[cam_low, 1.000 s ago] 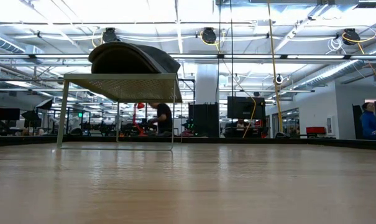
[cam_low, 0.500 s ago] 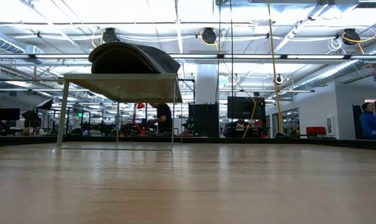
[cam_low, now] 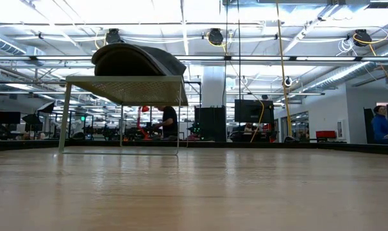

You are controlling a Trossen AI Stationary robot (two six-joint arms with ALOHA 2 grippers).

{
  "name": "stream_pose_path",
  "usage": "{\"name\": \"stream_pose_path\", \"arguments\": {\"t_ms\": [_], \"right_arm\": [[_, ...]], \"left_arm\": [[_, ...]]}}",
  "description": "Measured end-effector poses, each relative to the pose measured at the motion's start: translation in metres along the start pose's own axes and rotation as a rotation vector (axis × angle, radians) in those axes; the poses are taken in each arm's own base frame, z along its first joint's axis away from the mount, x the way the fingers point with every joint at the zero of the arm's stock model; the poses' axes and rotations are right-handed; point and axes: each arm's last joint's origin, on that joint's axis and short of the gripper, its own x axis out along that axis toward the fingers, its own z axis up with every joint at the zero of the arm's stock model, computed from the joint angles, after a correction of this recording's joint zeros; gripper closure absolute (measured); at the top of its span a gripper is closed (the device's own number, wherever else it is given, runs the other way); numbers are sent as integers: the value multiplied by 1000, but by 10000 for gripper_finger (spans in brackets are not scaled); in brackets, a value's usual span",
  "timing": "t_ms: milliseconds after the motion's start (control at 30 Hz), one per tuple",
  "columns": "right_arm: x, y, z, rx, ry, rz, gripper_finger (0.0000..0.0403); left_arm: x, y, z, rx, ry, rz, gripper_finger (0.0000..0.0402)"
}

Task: Pick & Place hat
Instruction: Stack the black cap on the black cap on the shelf

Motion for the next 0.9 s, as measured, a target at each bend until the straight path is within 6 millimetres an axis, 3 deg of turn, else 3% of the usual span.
{"name": "stream_pose_path", "arguments": {"t_ms": [200,467,667,900], "right_arm": [[0,3,3,11,-30,27,262],[0,3,6,11,-49,38,262],[0,1,9,0,-59,29,262],[1,-1,10,-2,-64,25,262]], "left_arm": [[3,-2,-7,79,109,195,382],[21,-19,-15,357,276,443,382],[38,-25,-17,558,338,461,380],[53,-14,-25,675,386,480,382]]}}
